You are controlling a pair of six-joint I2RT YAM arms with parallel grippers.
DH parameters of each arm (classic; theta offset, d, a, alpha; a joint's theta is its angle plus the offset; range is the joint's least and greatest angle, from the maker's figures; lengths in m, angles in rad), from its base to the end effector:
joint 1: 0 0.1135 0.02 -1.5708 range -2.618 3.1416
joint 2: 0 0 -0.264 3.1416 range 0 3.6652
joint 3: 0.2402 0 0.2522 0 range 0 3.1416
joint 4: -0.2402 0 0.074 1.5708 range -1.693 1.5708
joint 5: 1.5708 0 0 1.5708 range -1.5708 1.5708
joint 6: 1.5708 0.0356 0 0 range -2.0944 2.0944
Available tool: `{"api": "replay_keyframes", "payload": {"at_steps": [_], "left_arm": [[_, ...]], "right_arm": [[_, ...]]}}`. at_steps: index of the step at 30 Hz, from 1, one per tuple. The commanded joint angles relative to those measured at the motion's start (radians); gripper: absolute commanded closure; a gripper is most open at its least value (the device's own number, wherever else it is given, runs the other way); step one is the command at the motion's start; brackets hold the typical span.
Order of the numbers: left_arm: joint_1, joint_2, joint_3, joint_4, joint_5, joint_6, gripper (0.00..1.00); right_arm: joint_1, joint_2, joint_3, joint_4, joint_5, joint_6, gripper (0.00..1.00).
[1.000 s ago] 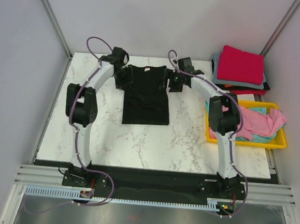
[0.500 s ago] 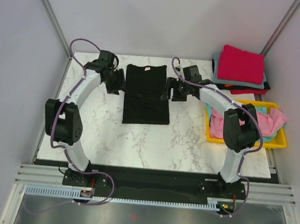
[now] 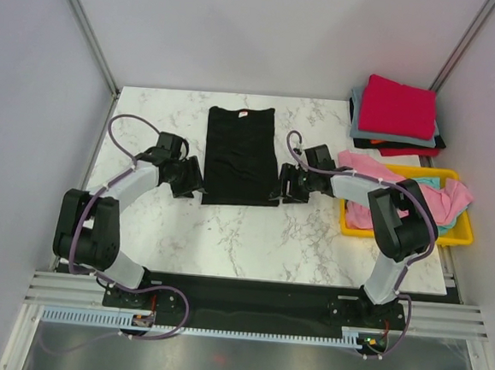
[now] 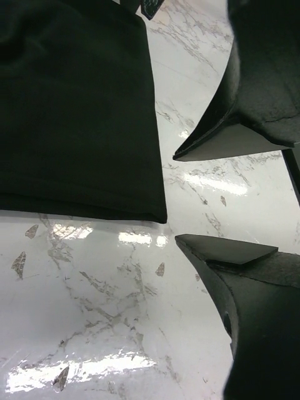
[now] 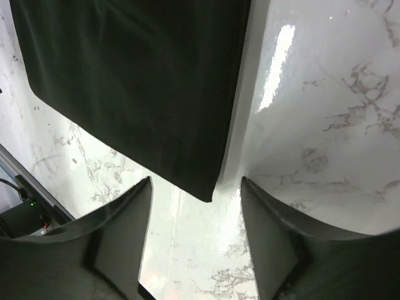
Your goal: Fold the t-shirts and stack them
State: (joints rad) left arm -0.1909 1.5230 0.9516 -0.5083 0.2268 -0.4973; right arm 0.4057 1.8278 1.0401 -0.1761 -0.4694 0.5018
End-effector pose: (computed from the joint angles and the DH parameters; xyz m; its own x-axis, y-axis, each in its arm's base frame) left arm 0.2902 -0.0642 0.1993 -0.8988 -0.2997 -0.3199 -0.1590 0.9029 -0.3992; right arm 0.3270 0.1580 0.1507 -0.9450 0.0610 -0.3214 -0.1534 0.7851 0.6001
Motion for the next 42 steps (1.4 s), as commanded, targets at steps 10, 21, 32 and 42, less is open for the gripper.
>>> {"api": "replay_keyframes", "payload": {"at_steps": [10,21,32,42], "left_arm": [[0.005,0.040,-0.096,0.192,-0.024,-0.096,0.43],[0.005,0.098,-0.145,0.229,-0.001,-0.135,0.51],[0.001,0.080,-0.160,0.257,0.057,-0.158,0.94],[-0.039,-0.136,-0.273,0.206,0.088,-0.149,0.98]], "right_arm": [[0.045,0.024,-0.061,0.122,0.000,0.061,0.76],[0.045,0.044,-0.061,0.124,0.000,0.052,0.80],[0.045,0.021,-0.091,0.141,0.014,0.058,0.87],[0.054,-0.139,-0.247,0.168,0.002,0.109,1.00]]}}
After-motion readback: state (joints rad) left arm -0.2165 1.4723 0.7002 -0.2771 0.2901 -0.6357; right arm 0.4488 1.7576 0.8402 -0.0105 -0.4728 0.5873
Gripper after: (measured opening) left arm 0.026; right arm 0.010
